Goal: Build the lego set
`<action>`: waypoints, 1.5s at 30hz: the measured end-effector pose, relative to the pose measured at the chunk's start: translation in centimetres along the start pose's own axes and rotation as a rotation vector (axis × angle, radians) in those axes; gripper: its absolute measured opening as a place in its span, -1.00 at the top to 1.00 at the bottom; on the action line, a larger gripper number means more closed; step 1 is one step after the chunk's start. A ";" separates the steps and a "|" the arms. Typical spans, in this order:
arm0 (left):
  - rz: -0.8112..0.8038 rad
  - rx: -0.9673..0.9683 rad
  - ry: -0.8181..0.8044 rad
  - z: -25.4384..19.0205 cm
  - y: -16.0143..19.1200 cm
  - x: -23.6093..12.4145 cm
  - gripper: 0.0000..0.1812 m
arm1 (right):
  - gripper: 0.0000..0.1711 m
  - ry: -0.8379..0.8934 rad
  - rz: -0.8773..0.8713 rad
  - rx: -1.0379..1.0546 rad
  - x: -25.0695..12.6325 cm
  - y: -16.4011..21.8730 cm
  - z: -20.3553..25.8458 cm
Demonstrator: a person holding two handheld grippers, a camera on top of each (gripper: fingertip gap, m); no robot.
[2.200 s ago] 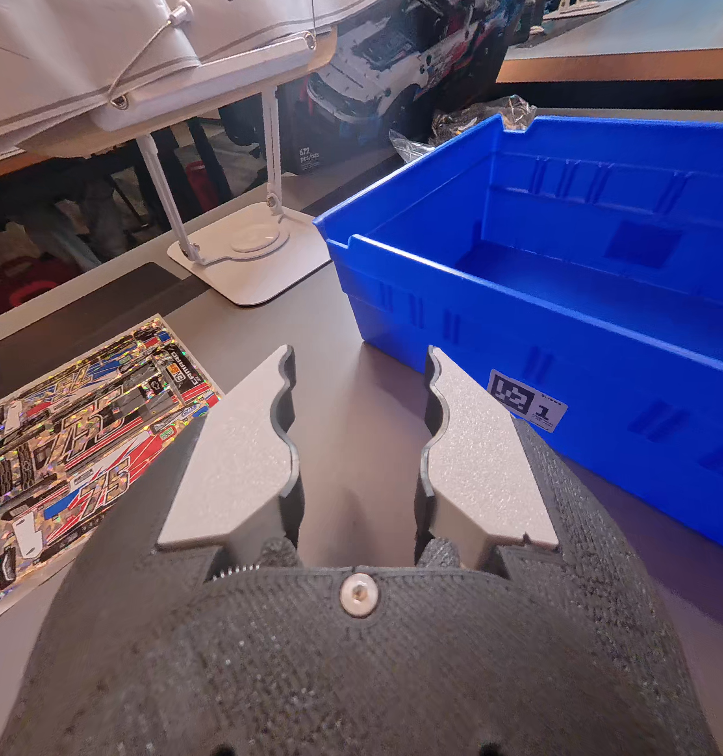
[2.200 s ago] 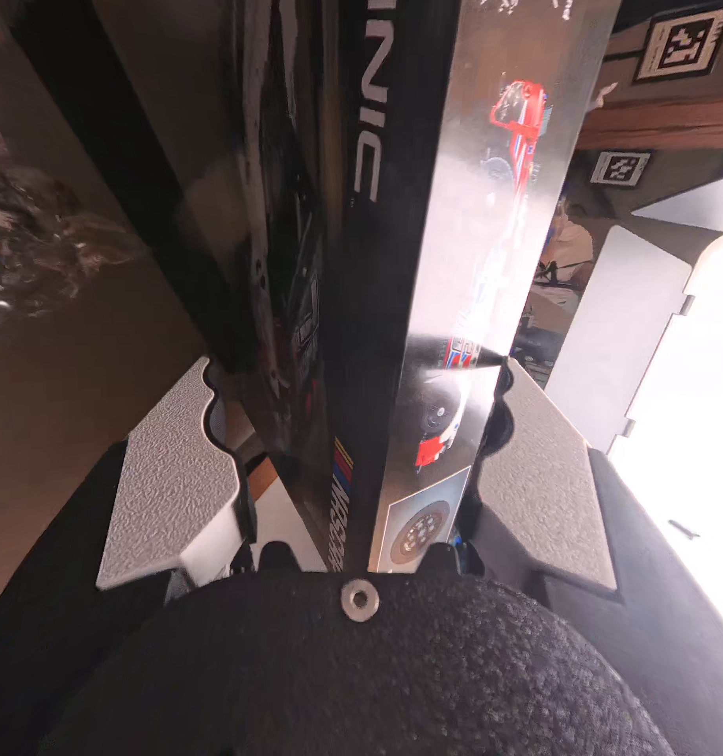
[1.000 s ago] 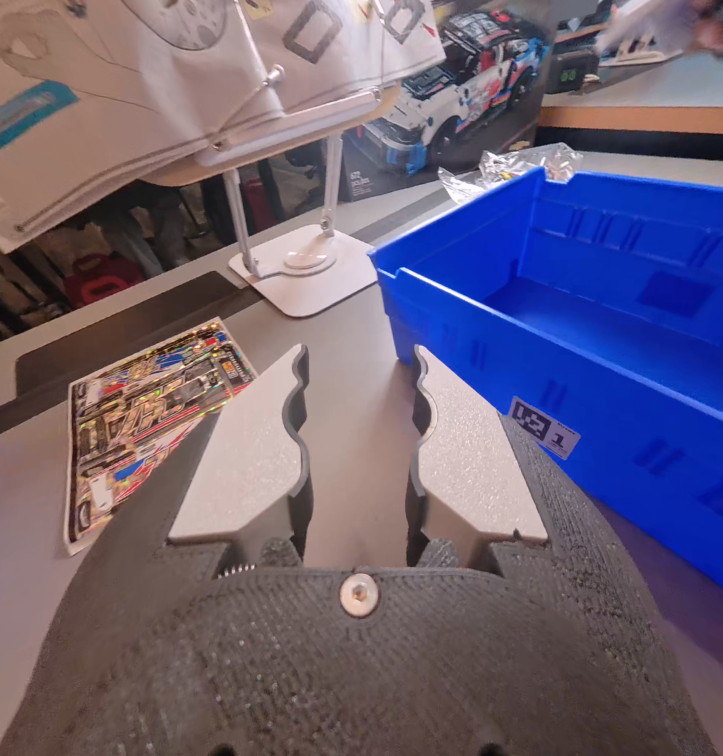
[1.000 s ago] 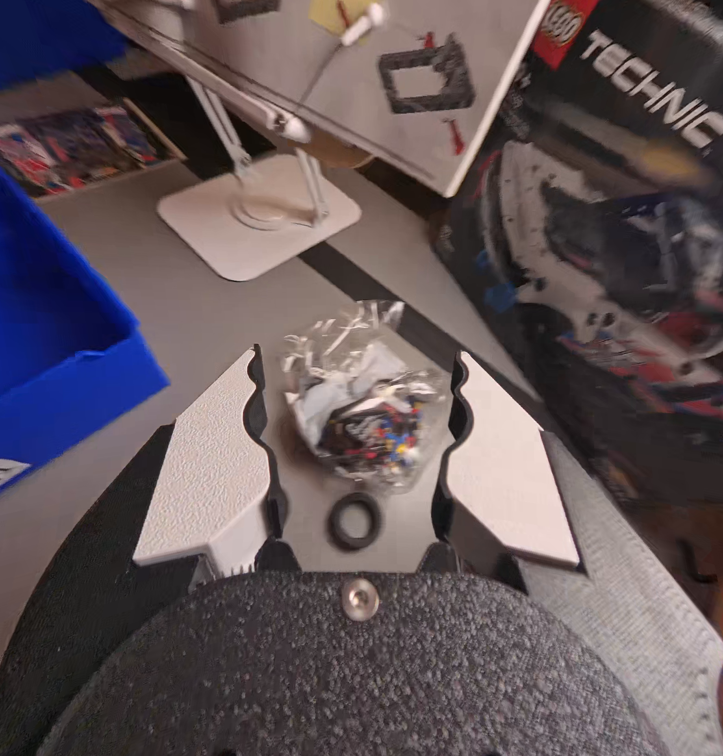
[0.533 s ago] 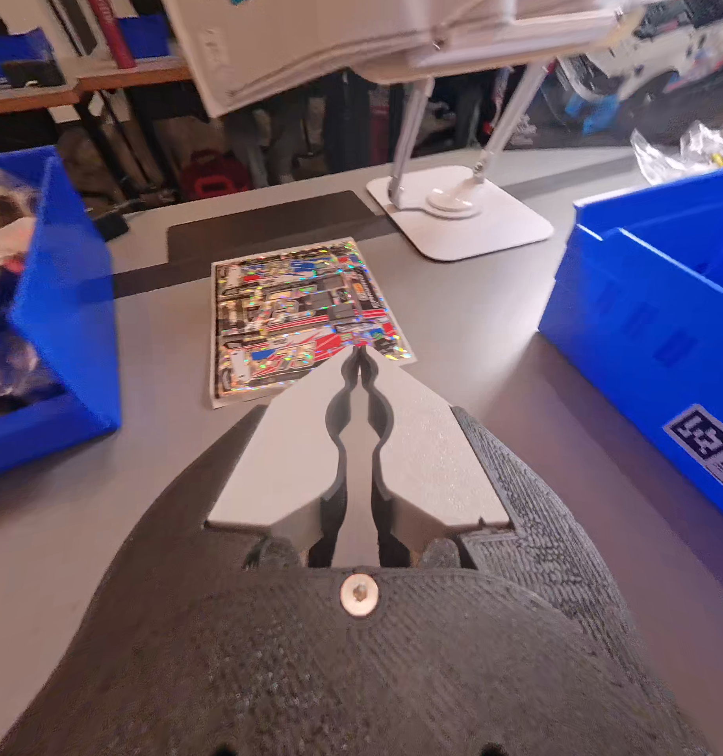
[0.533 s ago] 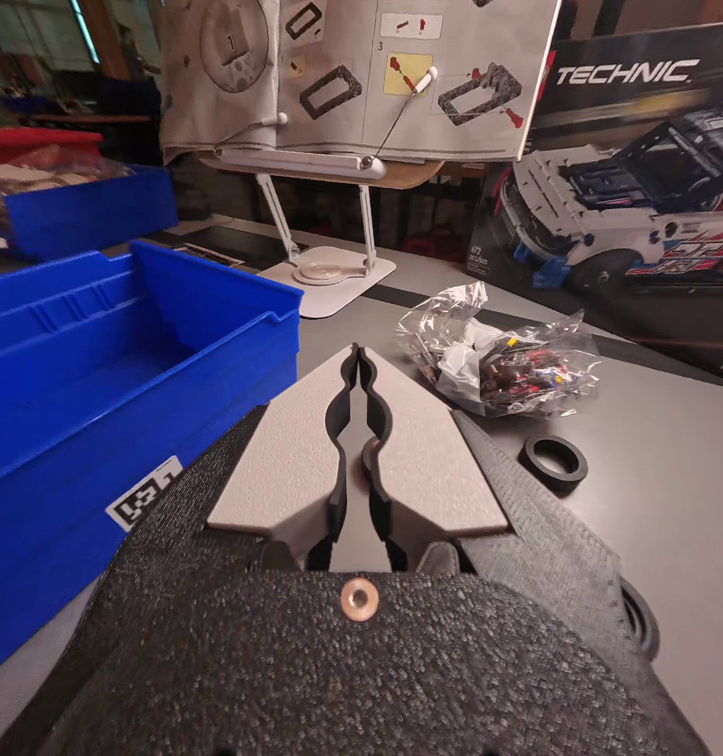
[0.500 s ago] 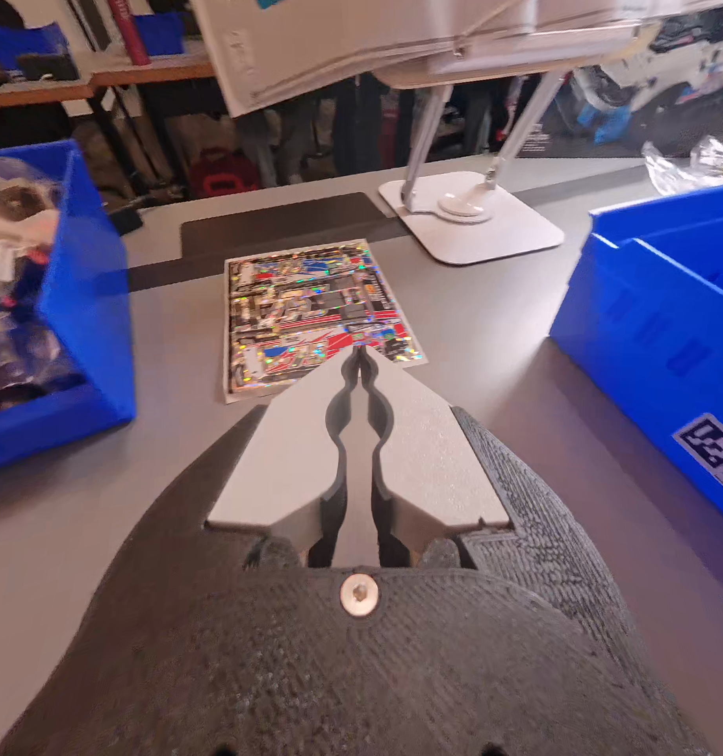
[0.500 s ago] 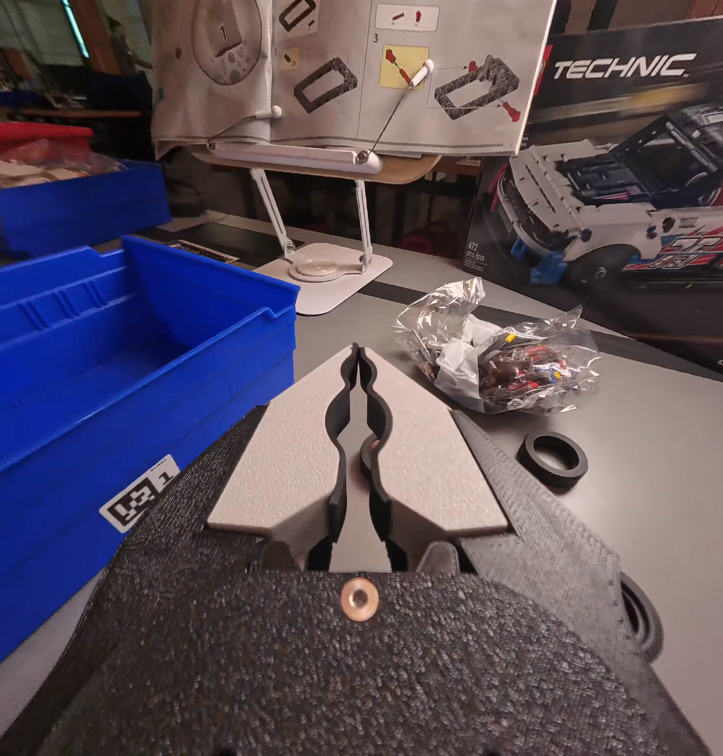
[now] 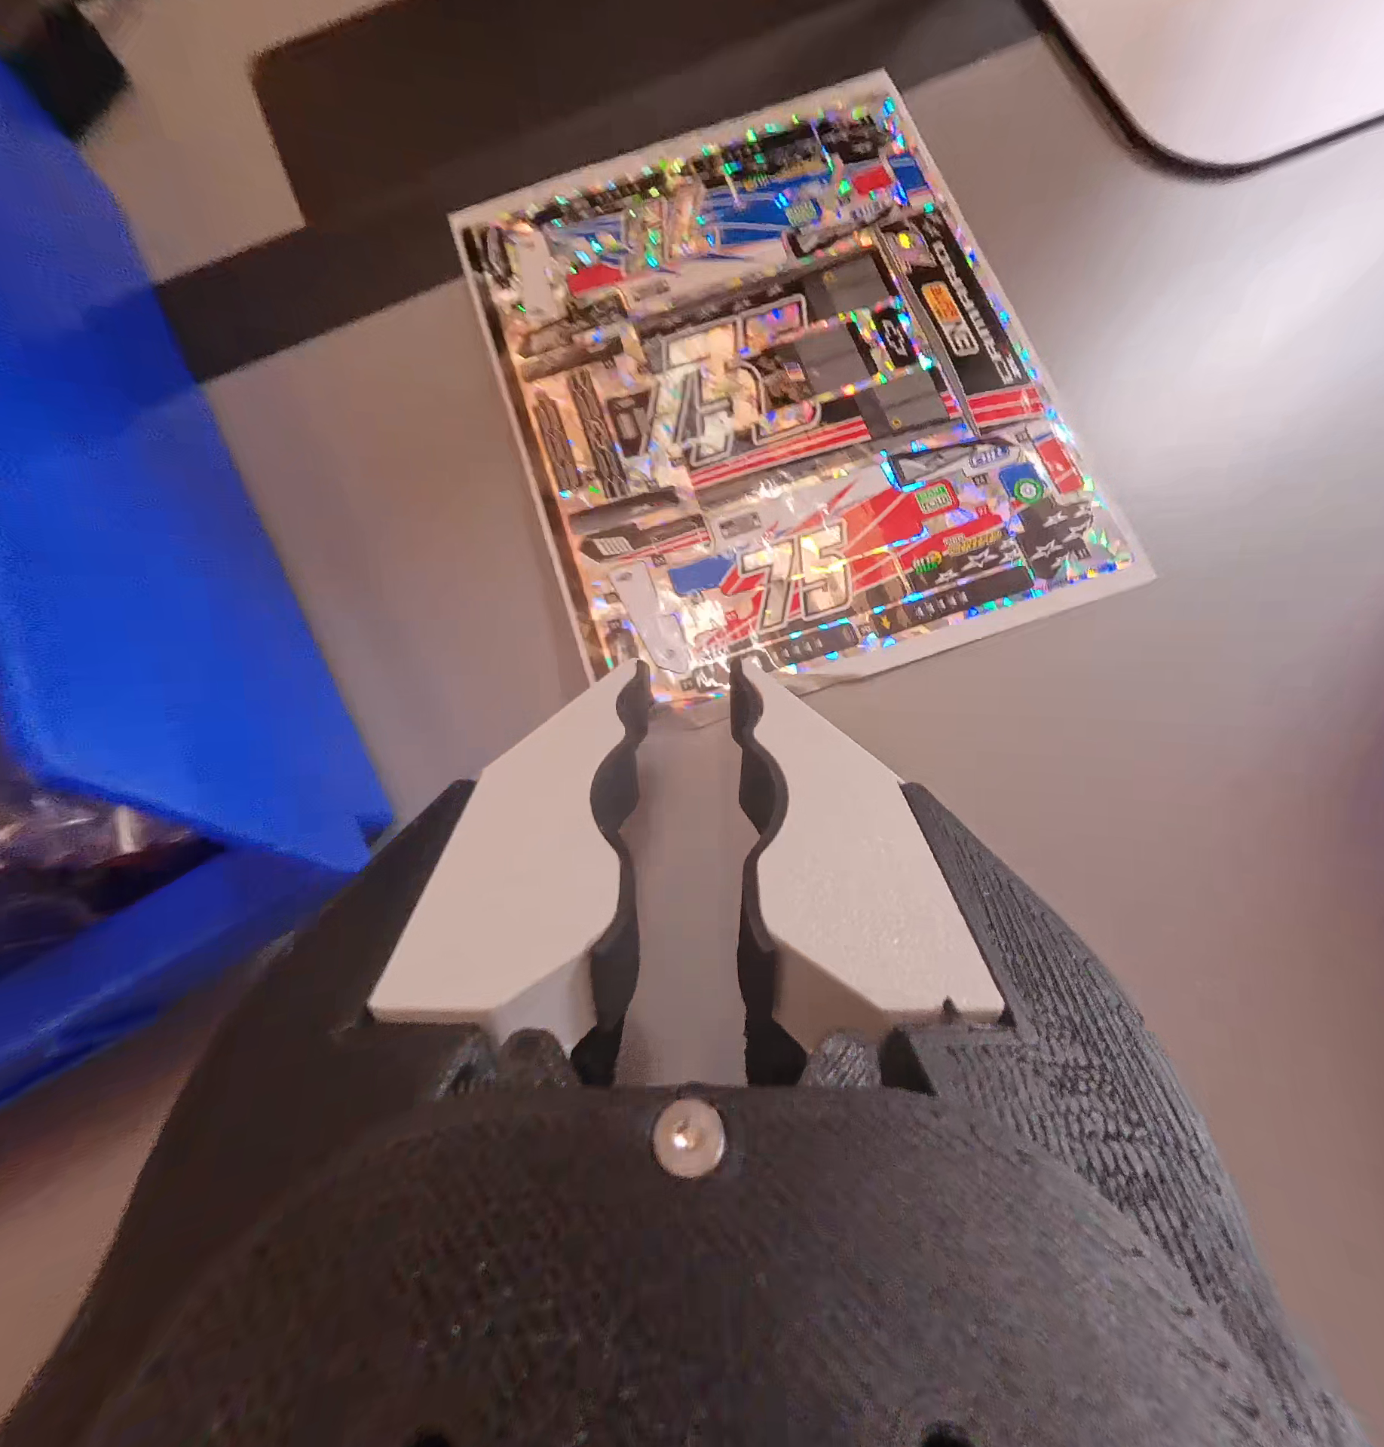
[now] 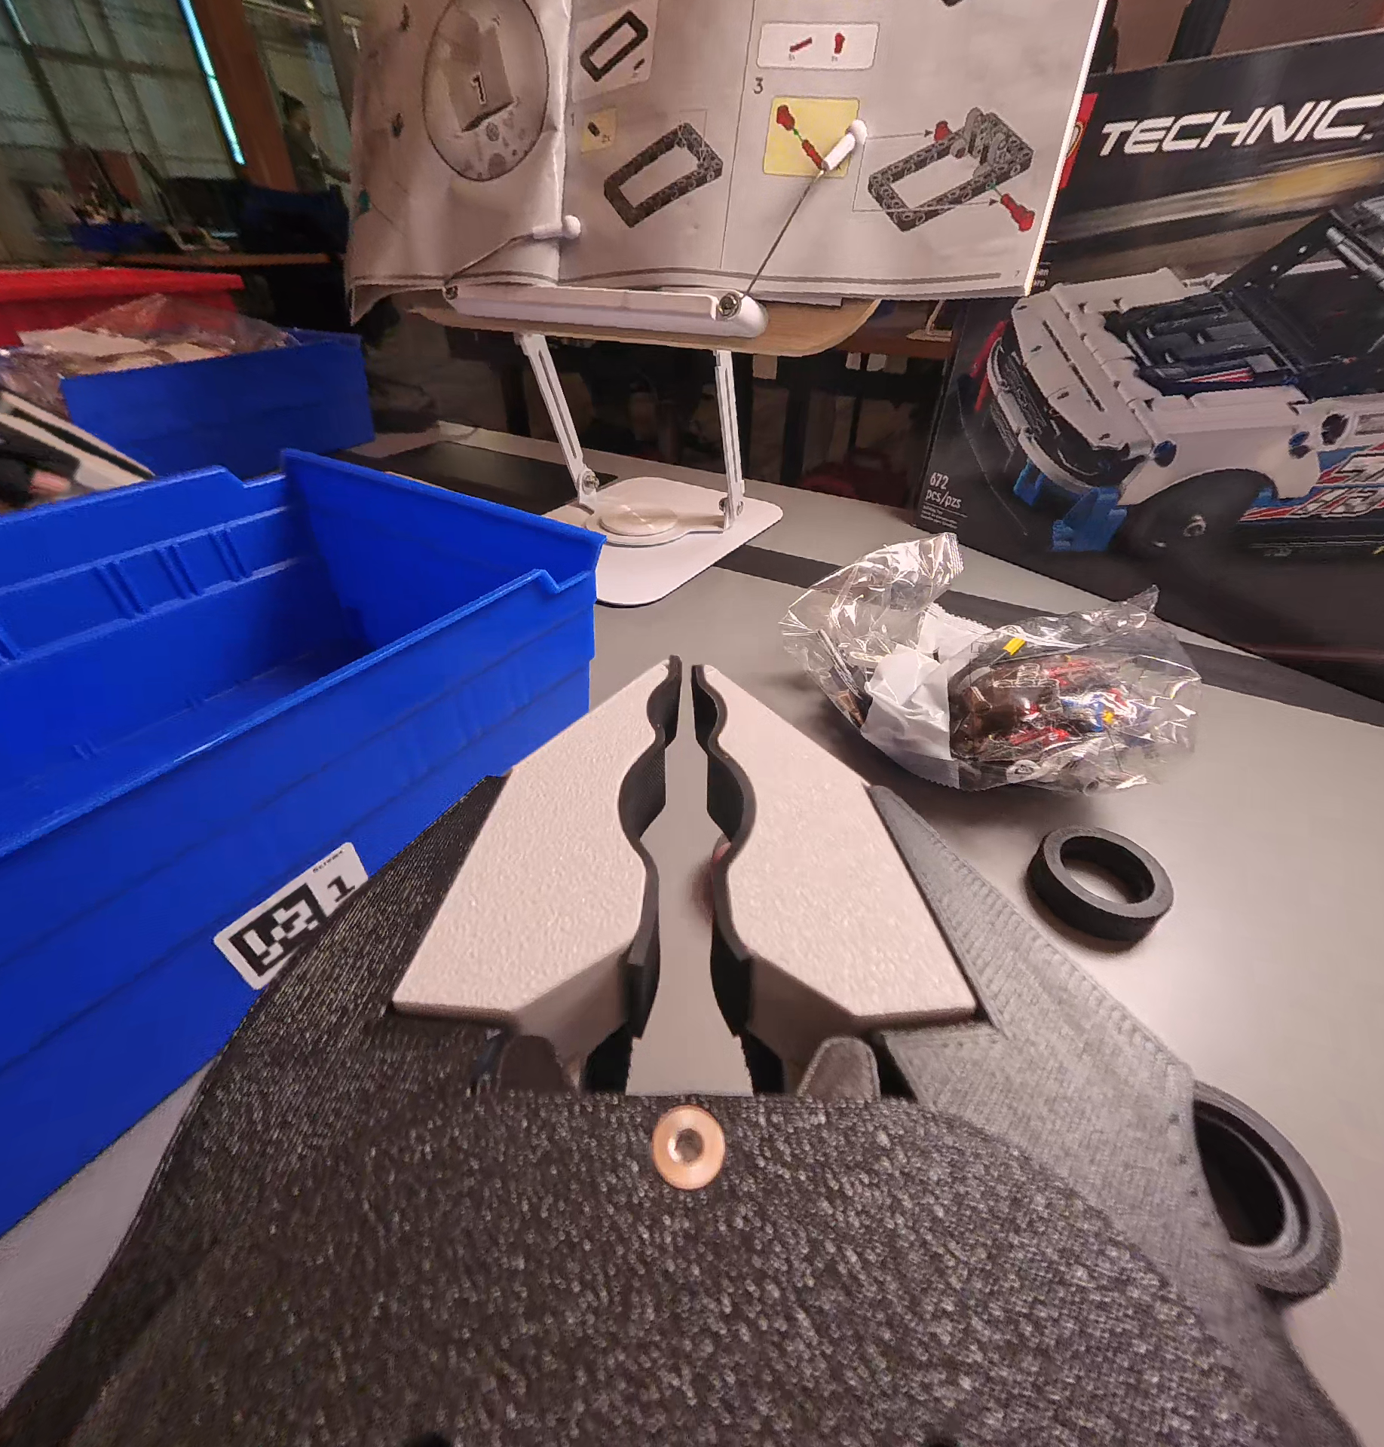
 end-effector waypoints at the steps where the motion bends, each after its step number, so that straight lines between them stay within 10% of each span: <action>1: 0.016 0.011 0.014 -0.3 0.3 0.3 0.82 | 0.99 0.008 -0.001 -0.001 -0.1 0.0 -0.1; 45: -0.035 -0.046 -0.036 -5.6 -10.3 10.7 0.82 | 1.00 0.086 0.048 -0.059 -0.4 0.6 -1.2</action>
Point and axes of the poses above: each gripper's, where its closed fingertips meet, x out along the fingers, y out of its underside, z = x × y across the jaws, the point moved 2 cm from there along -x, back along the fingers, and after that the axes turned 11 degrees about -y, right-handed, at the moved point
